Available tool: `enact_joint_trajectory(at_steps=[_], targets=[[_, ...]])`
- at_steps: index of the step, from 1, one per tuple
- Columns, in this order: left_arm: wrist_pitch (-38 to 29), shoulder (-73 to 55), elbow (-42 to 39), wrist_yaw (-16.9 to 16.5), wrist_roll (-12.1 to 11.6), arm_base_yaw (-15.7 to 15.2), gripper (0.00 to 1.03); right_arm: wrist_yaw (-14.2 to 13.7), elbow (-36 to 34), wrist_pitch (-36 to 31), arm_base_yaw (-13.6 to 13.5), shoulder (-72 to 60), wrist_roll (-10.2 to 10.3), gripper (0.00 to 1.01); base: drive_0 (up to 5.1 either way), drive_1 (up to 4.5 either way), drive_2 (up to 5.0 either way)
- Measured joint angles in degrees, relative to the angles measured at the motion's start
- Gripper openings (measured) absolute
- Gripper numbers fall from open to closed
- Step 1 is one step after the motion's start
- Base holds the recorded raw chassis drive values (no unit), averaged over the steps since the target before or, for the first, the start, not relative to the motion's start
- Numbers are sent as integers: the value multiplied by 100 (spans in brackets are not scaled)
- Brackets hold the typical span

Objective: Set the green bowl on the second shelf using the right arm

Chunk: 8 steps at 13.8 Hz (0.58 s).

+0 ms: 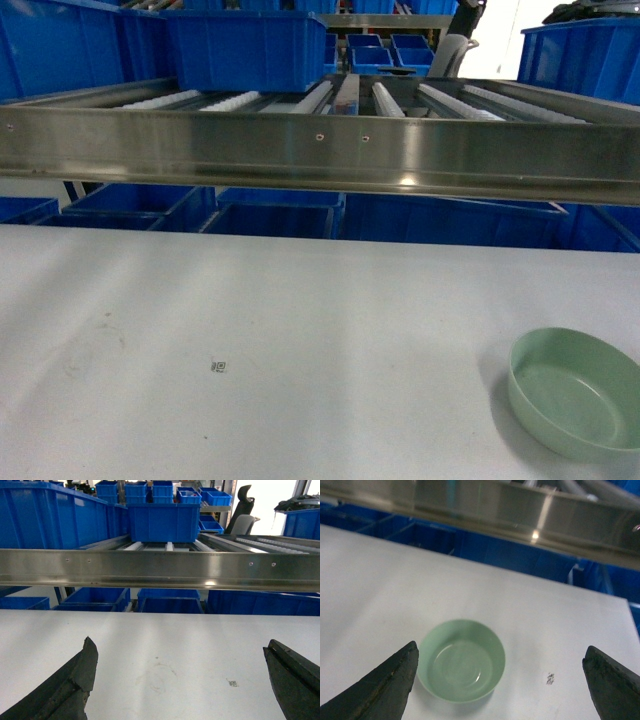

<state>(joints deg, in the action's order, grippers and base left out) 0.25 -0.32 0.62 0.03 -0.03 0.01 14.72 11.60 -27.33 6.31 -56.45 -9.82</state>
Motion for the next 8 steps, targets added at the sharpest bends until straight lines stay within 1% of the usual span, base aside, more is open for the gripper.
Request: enact_joint_trajectory(at_steps=[1,2,4,5,6,7,8], targets=[[0,0,0,0,2,0,98,101,195,96,52,-494,-170,98,0,0,0],[-2,0,0,0,2,0,98,212,398,254,98,-828,-267,98,0,0,0],[-2,0,0,0,2,0,98,293,905,380,127,-1493,-538,98,0,0,0],[0,0,0,2,2,0,98,295,1064,426,125,-1683,-625,98,0,0,0],[0,0,0,0,2,0,98,317,1296,579,118,-1993,-796,98,0,0,0],[-2,0,0,2,2,0,98,278,1823,922,70,-2752,-1189,98,0,0,0],[0,0,0,0,2,0,98,275,2068,1056,-4,-2981,-1322,98,0,0,0]])
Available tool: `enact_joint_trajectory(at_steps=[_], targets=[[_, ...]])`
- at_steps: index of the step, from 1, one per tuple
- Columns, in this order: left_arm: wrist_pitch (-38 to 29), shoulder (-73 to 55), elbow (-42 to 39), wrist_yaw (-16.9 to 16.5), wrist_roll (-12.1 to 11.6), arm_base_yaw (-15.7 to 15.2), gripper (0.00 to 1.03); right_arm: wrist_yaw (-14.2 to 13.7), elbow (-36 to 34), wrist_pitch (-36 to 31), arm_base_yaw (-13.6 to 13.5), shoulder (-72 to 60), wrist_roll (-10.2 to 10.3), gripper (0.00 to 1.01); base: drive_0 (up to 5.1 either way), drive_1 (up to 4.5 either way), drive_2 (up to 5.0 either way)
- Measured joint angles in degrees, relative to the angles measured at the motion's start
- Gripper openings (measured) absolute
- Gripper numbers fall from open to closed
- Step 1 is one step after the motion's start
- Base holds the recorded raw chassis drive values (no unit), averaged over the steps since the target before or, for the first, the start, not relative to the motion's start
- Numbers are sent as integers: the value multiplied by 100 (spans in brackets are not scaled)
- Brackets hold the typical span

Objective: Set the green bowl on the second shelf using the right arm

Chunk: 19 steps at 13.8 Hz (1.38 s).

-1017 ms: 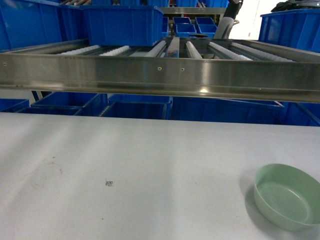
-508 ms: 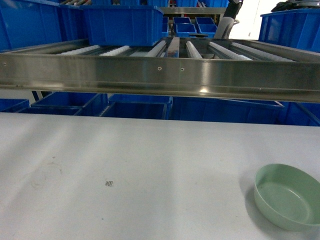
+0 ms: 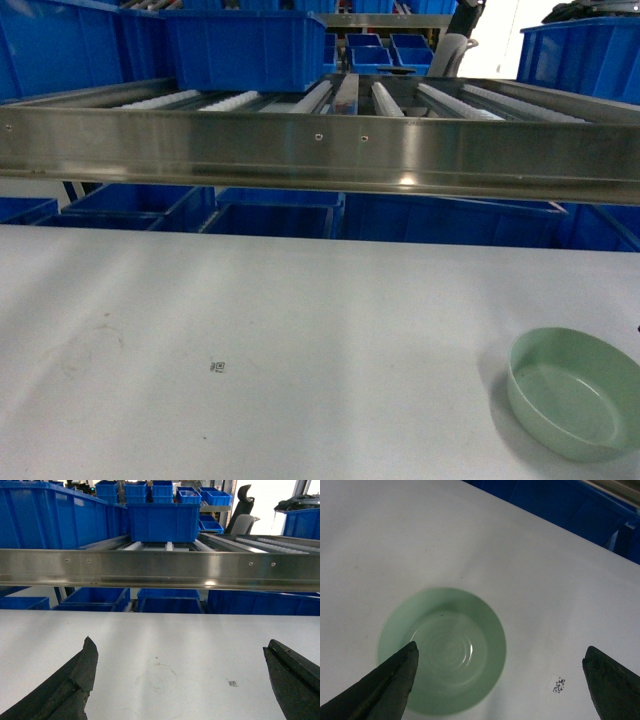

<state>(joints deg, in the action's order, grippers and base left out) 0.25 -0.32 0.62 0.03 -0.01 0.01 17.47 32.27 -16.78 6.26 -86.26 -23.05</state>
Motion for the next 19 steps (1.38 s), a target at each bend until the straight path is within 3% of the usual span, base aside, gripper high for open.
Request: enact_joint_trajectory(at_steps=[2,5,6,8,13,19], targets=[[0,0,0,0,-2,0,98,-13,404,157,-109,-433,-221,98,0,0,0],[0,0,0,0,0,0,98,-63,992,374,-50,-1355,-588,98,0,0,0],[-2,0,0,0,0,0,98,-79,1325,474,103,-1816,-850,98,0,0,0],[0,0,0,0,0,0,98,-50,1759,726,444,-2402,-1091,98,0,0,0],[0,0,0,2,0,0,98,35,1803,791,496,-2664,-1220,98,0,0,0],[0,0,0,2,0,0,98,0,1805,817,343,-2848,-1303,98,0,0,0]])
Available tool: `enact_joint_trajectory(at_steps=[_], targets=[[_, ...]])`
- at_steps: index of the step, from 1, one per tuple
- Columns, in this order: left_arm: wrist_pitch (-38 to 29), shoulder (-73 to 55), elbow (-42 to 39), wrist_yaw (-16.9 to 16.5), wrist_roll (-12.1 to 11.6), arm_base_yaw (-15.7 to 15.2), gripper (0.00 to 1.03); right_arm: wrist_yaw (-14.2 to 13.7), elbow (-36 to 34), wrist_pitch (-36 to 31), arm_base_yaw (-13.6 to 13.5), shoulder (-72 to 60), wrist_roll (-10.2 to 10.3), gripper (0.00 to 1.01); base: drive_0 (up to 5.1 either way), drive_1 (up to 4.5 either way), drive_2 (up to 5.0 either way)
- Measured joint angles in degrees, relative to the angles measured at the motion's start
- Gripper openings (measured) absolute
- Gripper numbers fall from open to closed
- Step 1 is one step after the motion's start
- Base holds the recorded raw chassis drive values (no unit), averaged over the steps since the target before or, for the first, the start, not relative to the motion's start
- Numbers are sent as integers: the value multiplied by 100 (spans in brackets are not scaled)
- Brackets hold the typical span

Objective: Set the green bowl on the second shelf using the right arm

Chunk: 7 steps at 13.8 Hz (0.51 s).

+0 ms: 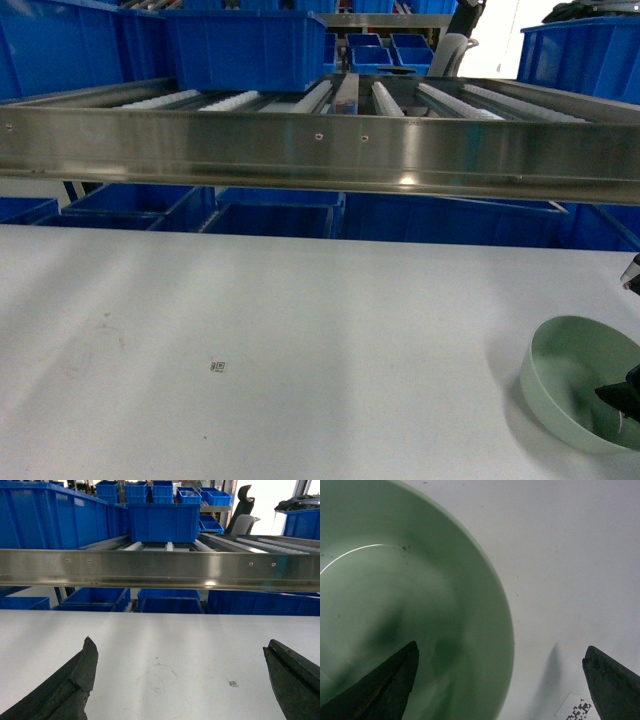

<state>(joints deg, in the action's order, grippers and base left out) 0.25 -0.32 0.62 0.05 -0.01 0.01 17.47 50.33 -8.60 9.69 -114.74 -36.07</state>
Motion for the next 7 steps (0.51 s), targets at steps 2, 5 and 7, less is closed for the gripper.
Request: enact_joint_trajectory(at_steps=[2,5,7], targets=[[-2,0,0,0,0,0,98,-15,11,-33,-77,-9,0,98,0,0,0],[0,0,0,-2,0,0,98,-92,31,-28,-160,-44,-9,68,0,0,0],[0,0,0,-2,0,0,98,-138,39,-44,-192,-44,-24,46,0,0,0]])
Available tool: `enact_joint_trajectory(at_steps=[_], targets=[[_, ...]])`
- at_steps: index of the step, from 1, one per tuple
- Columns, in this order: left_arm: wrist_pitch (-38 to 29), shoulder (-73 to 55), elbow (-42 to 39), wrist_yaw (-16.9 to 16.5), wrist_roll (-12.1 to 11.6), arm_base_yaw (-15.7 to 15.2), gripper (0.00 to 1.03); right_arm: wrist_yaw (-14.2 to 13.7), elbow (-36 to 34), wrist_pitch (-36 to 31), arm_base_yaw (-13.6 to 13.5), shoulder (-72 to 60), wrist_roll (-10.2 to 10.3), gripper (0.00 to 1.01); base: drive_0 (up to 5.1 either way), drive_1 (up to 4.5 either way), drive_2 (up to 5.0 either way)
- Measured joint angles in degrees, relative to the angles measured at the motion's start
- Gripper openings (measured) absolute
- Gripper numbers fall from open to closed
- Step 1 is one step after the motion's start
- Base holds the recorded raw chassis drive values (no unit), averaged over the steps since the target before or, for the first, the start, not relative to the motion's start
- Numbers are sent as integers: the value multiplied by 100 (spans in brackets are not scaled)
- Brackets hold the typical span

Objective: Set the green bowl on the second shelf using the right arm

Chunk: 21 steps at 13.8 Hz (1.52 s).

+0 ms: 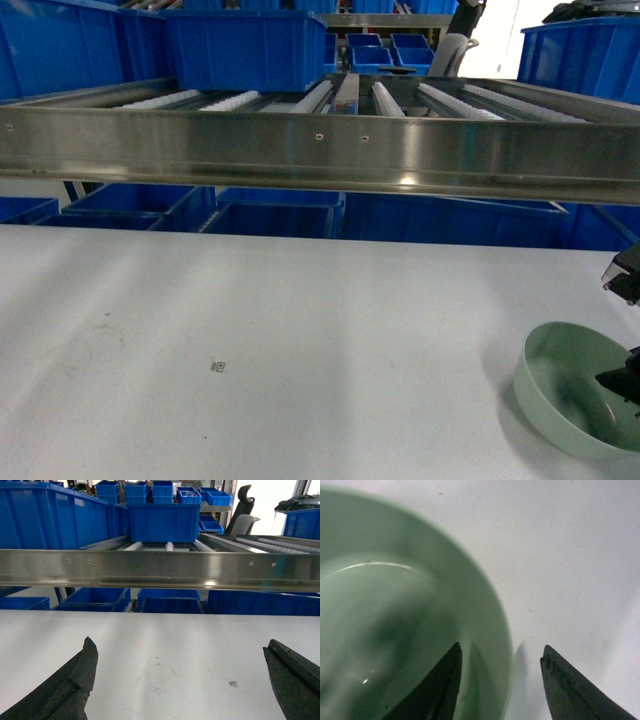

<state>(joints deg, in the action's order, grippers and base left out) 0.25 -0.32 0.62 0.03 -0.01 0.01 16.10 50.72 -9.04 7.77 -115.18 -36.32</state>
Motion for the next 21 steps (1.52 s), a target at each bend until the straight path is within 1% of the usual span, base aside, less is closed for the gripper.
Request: enact_joint_trajectory(at_steps=[2,3,4,6,9,10,11,12,13,14,15,16,17,18,19,21], targets=[[0,0,0,0,0,0,98,-72,11,-17,-39,0,-42,24,0,0,0],[0,0,0,0,0,0,98,-63,31,-39,-72,2,-70,9,0,0,0],[-2,0,0,0,-2,0,98,15,72,-52,-103,17,-68,2,0,0,0],[0,0,0,0,0,0,98,-20,37,-221,-144,26,-66,2,0,0,0],[0,0,0,0,0,0,98,46,-570,-955,-232,507,310,2,0,0,0],[-2,0,0,0,0,0,98,111,-839,-1172,-280,763,511,2,0,0,0],[-2,0,0,0,-2,0,98,212,-1082,-1300,-293,1091,734,2,0,0,0],[0,0,0,0,0,0,98,251,-1252,-1464,-291,1464,979,2,0,0,0],[0,0,0,0,0,0,98,350,-1384,-1561,-234,1985,1292,2,0,0,0],[-2,0,0,0,0,0,98,426,-1493,-1613,-146,2420,1572,2,0,0,0],[-2,0,0,0,0,0,98,490,-1637,-1646,-33,2885,1899,2,0,0,0],[0,0,0,0,0,0,98,555,-1703,-1650,33,3263,2159,2,0,0,0],[0,0,0,0,0,0,98,605,-1757,-1659,96,3823,2507,2,0,0,0],[-2,0,0,0,0,0,98,706,-1762,-1462,162,5056,3309,2,0,0,0],[-2,0,0,0,0,0,98,684,-1742,-1335,173,5515,3593,2,0,0,0],[0,0,0,0,0,0,98,584,-1749,-1099,107,6439,3991,2,0,0,0]])
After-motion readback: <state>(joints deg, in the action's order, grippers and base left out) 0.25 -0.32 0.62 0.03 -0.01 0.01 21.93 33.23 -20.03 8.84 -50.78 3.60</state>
